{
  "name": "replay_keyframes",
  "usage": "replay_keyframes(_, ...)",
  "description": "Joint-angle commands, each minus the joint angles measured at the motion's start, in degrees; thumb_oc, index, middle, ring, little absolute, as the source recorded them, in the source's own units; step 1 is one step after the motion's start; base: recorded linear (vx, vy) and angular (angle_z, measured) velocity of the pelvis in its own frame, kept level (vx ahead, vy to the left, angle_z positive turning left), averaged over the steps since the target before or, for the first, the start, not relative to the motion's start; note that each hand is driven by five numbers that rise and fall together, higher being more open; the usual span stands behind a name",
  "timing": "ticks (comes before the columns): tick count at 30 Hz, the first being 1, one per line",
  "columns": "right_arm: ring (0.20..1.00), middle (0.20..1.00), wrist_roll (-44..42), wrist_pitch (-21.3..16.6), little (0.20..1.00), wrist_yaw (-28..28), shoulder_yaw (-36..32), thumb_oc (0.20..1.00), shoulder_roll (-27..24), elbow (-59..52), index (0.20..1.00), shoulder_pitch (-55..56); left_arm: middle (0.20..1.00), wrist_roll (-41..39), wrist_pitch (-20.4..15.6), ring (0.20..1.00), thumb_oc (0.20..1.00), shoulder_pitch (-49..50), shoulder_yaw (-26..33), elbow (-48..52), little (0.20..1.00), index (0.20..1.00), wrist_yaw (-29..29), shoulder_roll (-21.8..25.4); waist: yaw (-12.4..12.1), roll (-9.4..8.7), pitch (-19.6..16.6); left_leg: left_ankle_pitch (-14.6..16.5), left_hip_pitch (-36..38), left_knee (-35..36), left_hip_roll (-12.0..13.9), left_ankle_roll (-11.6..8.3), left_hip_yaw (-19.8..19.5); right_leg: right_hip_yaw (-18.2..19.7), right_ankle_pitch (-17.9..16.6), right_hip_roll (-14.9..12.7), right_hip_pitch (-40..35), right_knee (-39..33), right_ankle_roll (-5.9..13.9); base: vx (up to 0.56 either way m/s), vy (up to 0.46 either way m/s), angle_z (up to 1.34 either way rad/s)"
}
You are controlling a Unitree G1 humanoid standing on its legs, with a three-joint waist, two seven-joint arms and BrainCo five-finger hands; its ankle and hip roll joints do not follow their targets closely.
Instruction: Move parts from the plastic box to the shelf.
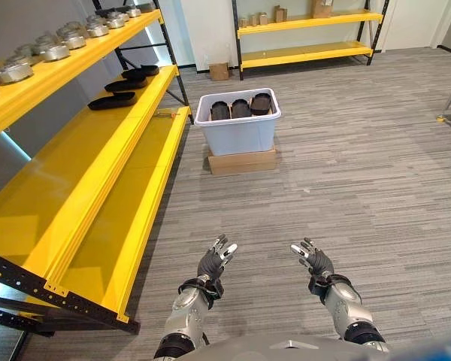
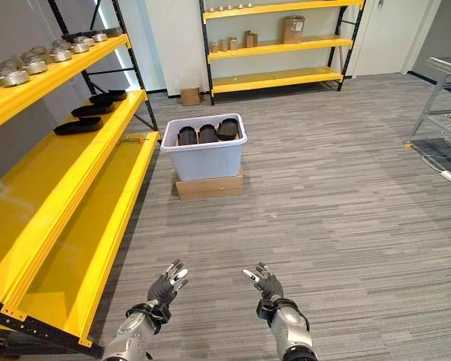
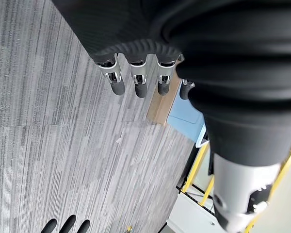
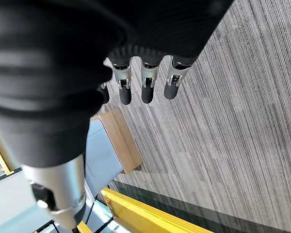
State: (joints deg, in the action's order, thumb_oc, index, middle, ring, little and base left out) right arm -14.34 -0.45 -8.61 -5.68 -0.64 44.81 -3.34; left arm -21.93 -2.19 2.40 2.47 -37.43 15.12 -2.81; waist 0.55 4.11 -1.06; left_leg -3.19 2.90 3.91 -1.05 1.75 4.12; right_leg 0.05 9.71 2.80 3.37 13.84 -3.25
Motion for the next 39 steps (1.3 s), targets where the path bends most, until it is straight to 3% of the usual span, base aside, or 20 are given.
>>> replay_keyframes(1,1.000,1.000,-0.9,-2.1,1.000,-0.9,-0.2,1.000,1.6,-0.4,1.000,-0.4,1.000,-1.4,-3.0,1.000,1.000,-2.7,1.6,0.1,1.000,1.000,1.2,0.7,0.3,-2.28,-0.6,1.1,1.4,1.1,2.3,-2.26,-2.0,1.3,-14.4,-2.7,-7.1,-16.5,2.45,0.00,0.000,0.00)
replay_keyframes(29,1.000,1.000,0.2,-2.3,1.000,0.1,0.1,1.000,0.3,-0.4,1.000,-0.8,1.000,-0.6,-3.5,1.000,1.000,-3.9,2.3,-1.8,1.000,1.000,-0.6,1.2,0.1,-2.35,-0.2,1.4,1.0,1.1,2.7,-2.53,-2.3,0.9,-14.6,-2.5,-6.9,-17.2,2.35,0.00,0.000,0.00)
replay_keyframes(39,1.000,1.000,0.6,-2.3,1.000,0.1,1.0,1.000,0.1,-0.5,1.000,-1.4,1.000,-0.3,-3.7,1.000,1.000,-4.4,2.6,-0.2,1.000,1.000,-1.2,2.0,-0.7,-2.50,0.9,-0.8,2.6,-0.8,3.2,-3.15,-1.9,0.0,-14.9,-2.9,-8.1,-17.0,2.61,0.01,0.004,0.01)
